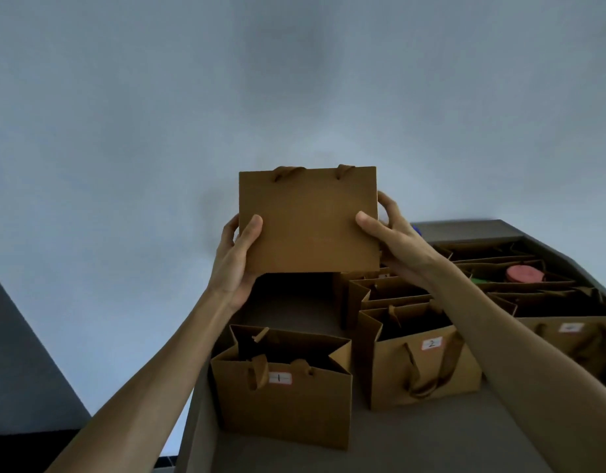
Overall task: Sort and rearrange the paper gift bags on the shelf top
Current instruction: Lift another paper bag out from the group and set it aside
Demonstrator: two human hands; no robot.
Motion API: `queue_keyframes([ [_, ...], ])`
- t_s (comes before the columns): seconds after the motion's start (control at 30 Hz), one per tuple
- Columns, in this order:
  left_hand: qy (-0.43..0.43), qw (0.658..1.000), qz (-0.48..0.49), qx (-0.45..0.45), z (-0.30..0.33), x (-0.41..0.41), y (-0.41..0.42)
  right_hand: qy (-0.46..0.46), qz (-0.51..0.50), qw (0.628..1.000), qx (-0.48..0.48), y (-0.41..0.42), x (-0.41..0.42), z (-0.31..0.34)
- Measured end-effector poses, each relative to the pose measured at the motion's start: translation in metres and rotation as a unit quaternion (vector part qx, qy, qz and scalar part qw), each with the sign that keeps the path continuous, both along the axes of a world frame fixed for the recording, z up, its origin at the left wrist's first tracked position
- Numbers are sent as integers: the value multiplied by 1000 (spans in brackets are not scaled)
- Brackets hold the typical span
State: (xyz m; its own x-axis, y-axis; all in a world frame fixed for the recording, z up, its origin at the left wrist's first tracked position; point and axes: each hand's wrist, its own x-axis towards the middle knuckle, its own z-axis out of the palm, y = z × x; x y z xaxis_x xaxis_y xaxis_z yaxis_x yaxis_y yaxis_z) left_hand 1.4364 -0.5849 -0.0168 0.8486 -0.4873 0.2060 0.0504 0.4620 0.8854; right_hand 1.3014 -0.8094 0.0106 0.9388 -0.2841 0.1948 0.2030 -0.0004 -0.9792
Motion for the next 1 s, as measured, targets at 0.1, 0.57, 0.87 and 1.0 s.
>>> queue_keyframes([
  [0.1,10,1000,-6,0,0,-14,-5,10,0,1000,1,2,-14,0],
  [0.57,80,991,-100,-26,-6,-105,-33,15,-23,999,24,-40,-81,5],
  [0.87,130,971,-188,-66,-13,-140,-40,-118,46,992,7,-28,-108,62],
  [1.0,149,968,-189,-71,-6,-151,-45,-135,36,990,24,-16,-116,80],
])
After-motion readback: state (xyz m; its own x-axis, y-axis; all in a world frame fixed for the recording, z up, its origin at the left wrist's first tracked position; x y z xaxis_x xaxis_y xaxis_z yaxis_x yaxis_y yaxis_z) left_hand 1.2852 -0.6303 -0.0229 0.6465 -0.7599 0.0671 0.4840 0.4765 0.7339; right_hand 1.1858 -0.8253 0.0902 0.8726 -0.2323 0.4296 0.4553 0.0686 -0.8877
